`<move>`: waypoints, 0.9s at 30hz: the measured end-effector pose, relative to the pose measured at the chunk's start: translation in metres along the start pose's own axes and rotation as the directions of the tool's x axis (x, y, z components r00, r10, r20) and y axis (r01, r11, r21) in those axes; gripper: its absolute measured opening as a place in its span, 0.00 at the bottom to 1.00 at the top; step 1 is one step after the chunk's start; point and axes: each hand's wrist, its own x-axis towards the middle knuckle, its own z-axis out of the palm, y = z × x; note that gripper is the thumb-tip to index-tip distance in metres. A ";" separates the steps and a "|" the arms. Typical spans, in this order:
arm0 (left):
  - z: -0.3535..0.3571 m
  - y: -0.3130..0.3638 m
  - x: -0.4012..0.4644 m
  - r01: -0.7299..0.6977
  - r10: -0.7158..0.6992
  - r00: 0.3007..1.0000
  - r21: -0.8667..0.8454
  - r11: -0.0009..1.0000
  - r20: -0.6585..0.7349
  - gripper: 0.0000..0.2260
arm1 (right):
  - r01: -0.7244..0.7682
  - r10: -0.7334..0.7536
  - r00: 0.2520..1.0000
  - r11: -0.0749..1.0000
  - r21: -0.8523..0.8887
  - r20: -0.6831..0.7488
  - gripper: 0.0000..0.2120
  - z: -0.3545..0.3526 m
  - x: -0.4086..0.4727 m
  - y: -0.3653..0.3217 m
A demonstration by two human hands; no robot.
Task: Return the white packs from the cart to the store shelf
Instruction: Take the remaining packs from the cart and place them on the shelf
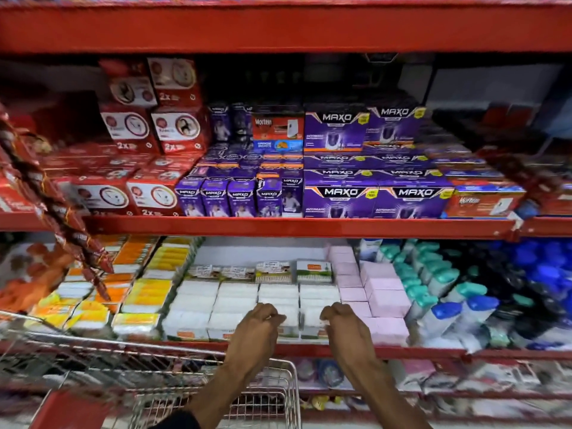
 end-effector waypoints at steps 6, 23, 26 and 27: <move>0.022 -0.003 0.005 0.056 -0.059 0.996 0.045 0.997 0.069 0.20 | -0.027 0.027 1.000 0.999 0.024 -0.013 0.18 0.021 0.015 0.007; 0.051 -0.014 0.013 0.011 -0.021 0.995 0.108 0.994 0.098 0.25 | 0.026 -0.023 0.999 0.996 -0.085 0.036 0.25 0.053 0.025 0.016; 0.050 -0.014 0.014 0.014 -0.031 0.993 0.143 0.990 0.112 0.26 | 0.057 -0.055 0.998 0.995 -0.076 0.030 0.26 0.056 0.026 0.017; 0.049 -0.014 0.015 0.017 -0.035 0.992 0.148 0.989 0.118 0.26 | 0.067 -0.065 0.997 0.994 -0.083 0.030 0.26 0.056 0.026 0.016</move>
